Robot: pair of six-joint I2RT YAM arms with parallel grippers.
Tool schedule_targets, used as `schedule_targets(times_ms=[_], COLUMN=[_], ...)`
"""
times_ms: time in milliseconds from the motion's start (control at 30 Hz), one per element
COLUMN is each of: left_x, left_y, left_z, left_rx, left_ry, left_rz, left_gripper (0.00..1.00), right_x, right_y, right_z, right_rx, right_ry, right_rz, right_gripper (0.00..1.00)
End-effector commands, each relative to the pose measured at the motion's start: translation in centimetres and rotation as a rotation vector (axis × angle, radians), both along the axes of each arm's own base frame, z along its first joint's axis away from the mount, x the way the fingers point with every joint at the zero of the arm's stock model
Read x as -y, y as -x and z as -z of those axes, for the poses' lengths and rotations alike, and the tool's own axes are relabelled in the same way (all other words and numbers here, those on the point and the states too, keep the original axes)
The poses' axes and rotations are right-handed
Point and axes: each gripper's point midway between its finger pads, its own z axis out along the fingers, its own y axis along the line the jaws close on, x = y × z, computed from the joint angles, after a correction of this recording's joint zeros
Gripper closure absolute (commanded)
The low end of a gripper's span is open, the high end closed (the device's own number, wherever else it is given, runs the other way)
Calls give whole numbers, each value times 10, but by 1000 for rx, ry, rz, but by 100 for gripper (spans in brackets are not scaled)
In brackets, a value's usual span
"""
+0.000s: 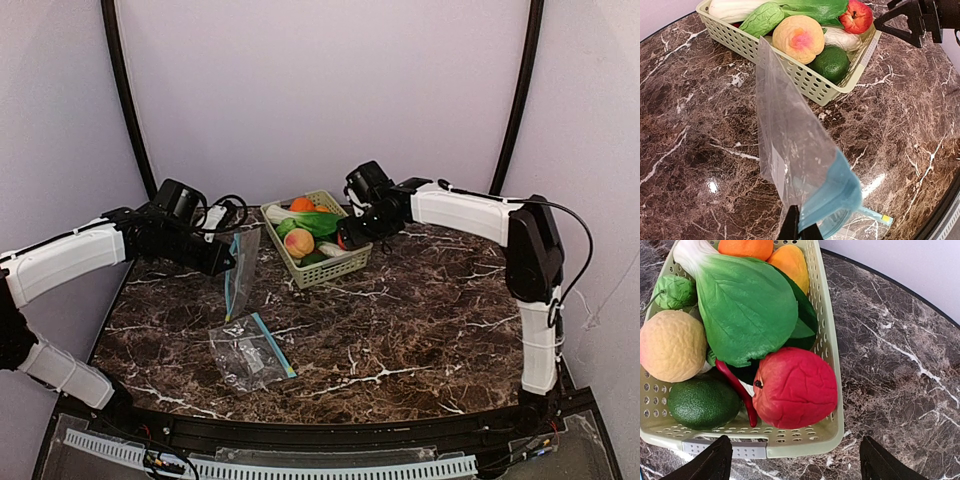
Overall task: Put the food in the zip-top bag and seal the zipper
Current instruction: Pick up the fake fruit from the bin.
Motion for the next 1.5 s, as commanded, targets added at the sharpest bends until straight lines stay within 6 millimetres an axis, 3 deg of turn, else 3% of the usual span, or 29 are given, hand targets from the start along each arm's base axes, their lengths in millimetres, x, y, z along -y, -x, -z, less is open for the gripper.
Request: schedule_targets(times_ms=[0,167,367,733,867,1200,1367,1467], left_x=[0,0,-1,1,2,2,2,4], left_y=[4,5,3,4,5,5,5,6], left_z=[1,3,4,6,6,6,6,5], left_rx=[-8,-13,-9,-22,-27,-25,-27,-24], left_ry=[13,14,3,10,14,10,15,24], left_rz=[9,11,6,14,20,18,20,24], left_gripper=[99,99,99,99,99,99,99,99], right_x=[1,-3,-13,-13,-16,-21,-22,-22], right_y=[-14,-22,-30,-39,-43,-44,-41,-35], right_z=[-2,7,15,36,35,24,9,-11], right_rx=[33,37,32,25,35,46,58,75], right_ry=[45,73,74,122,123,90,52,14], right_rz=[8,1,-24,-13,-16,-20,-26,-30], right_gripper=[14,15,24,25,27,48,54,54])
